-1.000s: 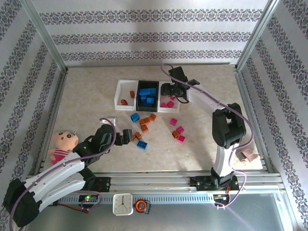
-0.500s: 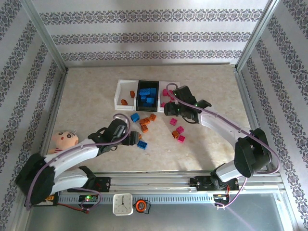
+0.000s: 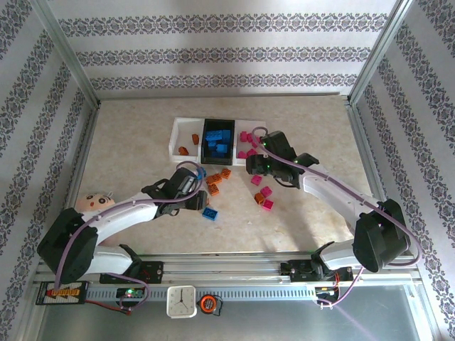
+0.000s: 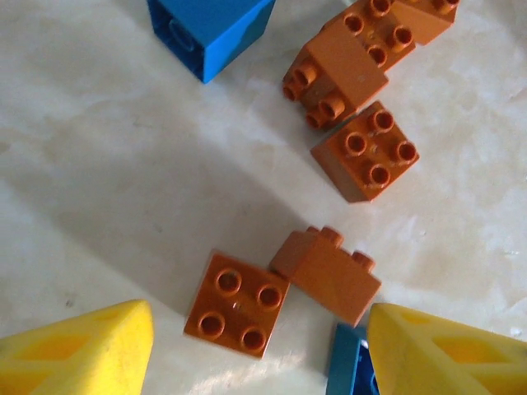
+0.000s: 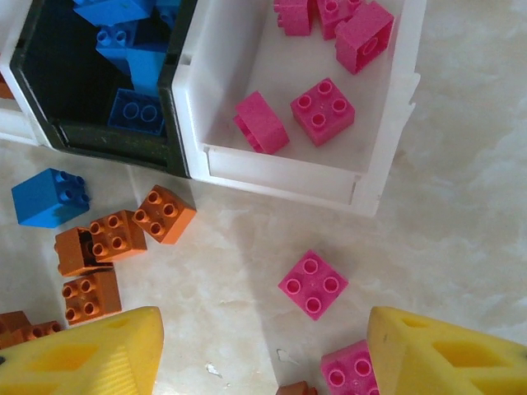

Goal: Sort the legos into containers by color
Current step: Pick up the lego from the middle-left of the table.

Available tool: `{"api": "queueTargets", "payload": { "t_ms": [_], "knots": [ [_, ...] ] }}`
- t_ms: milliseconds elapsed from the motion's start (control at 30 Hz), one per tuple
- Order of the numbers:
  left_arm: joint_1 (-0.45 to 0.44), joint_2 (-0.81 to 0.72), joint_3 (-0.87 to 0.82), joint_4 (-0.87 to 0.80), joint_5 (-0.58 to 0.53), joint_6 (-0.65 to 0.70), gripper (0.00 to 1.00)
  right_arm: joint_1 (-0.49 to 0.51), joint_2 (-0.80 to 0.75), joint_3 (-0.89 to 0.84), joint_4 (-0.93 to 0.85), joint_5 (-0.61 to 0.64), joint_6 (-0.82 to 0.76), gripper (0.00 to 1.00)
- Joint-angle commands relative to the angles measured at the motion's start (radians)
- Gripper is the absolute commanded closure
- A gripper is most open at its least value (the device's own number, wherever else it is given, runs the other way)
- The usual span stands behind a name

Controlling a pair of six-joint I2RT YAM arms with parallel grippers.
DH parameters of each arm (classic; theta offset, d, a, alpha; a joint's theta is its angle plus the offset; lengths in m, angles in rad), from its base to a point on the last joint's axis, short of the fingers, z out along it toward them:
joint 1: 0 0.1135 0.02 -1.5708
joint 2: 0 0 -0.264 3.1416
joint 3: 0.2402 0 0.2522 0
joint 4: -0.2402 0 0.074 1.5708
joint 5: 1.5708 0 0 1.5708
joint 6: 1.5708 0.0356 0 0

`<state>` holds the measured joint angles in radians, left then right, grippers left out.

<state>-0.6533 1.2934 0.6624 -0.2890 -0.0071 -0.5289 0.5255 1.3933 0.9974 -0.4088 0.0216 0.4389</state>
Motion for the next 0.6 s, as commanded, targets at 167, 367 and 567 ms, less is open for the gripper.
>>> {"api": "queueTargets", "payload": {
  "t_ms": [167,367,567],
  "knots": [
    [0.000,-0.026,-0.041,-0.140,0.024,-0.016,0.34,-0.016,-0.039,-0.048,0.038,0.007,0.017,0.33],
    [0.001,0.090,0.018,-0.083,0.029,0.021,0.37,-0.031,-0.066,-0.058,0.039,0.003,0.018,0.34],
    [0.002,0.207,0.106,-0.081,0.000,0.076,0.37,-0.050,-0.108,-0.086,0.039,-0.008,0.017,0.33]
  ]
}}
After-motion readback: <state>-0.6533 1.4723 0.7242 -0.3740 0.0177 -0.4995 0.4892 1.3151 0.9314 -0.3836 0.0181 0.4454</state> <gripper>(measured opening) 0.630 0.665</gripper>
